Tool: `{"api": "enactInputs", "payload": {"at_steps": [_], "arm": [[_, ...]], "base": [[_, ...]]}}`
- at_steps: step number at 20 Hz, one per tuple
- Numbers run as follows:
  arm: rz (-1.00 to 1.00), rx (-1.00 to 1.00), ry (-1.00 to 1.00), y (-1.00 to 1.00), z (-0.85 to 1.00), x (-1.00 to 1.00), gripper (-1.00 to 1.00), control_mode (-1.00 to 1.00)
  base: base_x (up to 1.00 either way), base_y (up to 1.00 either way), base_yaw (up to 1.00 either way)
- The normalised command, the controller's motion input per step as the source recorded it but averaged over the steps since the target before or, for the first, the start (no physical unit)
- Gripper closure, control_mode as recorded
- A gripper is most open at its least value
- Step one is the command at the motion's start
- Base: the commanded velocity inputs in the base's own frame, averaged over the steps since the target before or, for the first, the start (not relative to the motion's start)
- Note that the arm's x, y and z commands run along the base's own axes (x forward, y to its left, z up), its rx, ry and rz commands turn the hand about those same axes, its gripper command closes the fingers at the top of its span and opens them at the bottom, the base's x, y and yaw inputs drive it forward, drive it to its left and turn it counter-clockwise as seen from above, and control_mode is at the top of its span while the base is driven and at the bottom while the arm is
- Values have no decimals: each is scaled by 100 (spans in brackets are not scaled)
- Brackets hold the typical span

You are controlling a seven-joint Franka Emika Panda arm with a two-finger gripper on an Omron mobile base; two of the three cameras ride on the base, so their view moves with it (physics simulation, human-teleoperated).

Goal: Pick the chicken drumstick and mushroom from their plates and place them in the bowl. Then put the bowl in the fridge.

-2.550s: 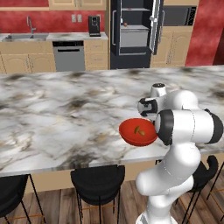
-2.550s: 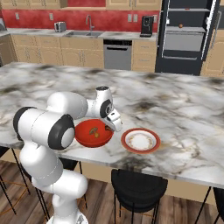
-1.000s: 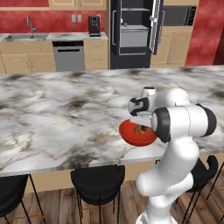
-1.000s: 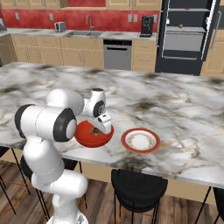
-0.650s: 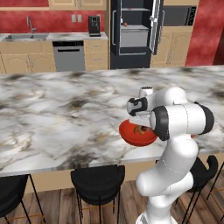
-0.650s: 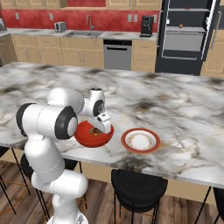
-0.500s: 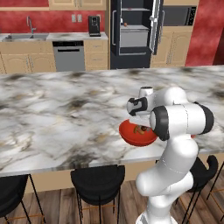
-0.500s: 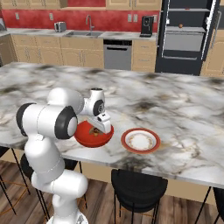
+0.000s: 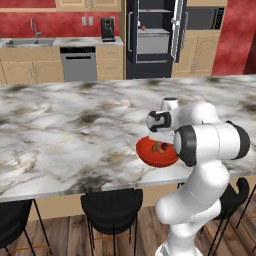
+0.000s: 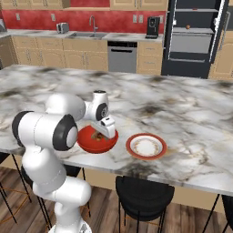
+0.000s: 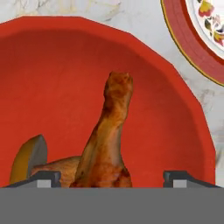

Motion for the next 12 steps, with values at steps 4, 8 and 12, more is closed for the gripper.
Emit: {"api": "enactInputs", "payload": {"at_steps": [4, 8, 12], "arm": [[1, 0, -12, 1, 21, -19, -100, -100], [0, 0, -15, 0, 33, -28, -100, -100], [0, 0, -11, 2, 39, -34, -100, -100]], "base": [[0, 0, 0], [0, 0, 0], [0, 0, 0]]}}
